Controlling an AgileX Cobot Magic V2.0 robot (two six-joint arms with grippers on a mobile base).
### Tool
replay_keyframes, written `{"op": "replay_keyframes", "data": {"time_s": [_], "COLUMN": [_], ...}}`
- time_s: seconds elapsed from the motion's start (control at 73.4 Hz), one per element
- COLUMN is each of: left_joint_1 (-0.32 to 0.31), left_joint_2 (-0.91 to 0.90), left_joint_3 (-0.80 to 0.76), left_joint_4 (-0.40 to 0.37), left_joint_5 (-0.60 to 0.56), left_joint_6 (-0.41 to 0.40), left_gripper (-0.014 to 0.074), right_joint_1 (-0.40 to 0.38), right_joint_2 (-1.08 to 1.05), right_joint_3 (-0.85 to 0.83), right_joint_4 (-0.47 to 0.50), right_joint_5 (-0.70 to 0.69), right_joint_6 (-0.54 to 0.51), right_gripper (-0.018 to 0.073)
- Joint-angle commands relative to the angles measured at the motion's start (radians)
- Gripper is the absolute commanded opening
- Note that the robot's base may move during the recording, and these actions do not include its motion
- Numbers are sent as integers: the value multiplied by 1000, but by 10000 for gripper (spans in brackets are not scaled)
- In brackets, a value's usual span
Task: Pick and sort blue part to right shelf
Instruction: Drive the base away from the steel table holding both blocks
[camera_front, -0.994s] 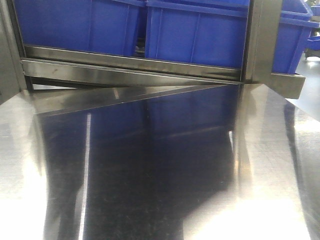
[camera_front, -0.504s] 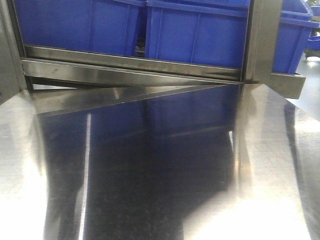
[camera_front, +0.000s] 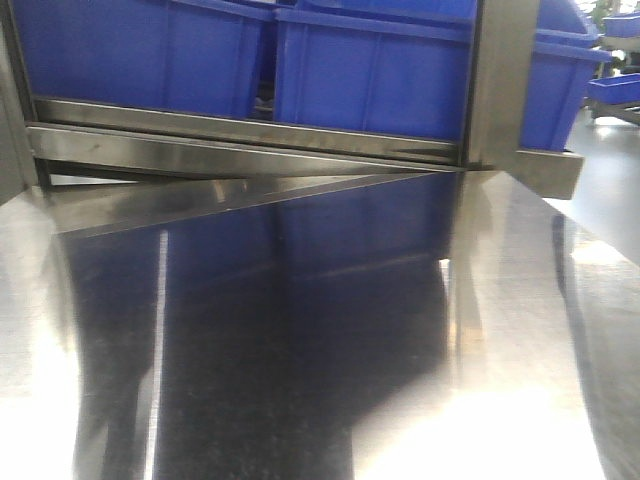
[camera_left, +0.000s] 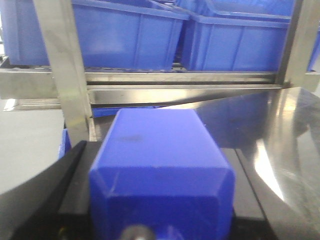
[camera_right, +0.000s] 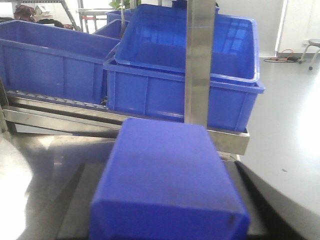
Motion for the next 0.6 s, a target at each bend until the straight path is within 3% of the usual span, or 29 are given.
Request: {"op": "replay_keyframes", "data": {"time_s": [0.0, 0.586], "left_joint_1": [-5, -5], "left_joint_2": [13, 23], "left_joint_3": [-27, -27], "left_joint_4": [-4, -4], "left_joint_5": [-93, -100], "left_joint_6": [5, 5], "left_gripper": [207, 207], "right_joint_1": [-2, -2], "right_joint_2": [15, 24], "right_joint_3": [-28, -28], "right_joint_4": [-19, -19], "right_joint_5": [-94, -94], "right_joint_6": [-3, -3], "right_gripper": [230, 230]}}
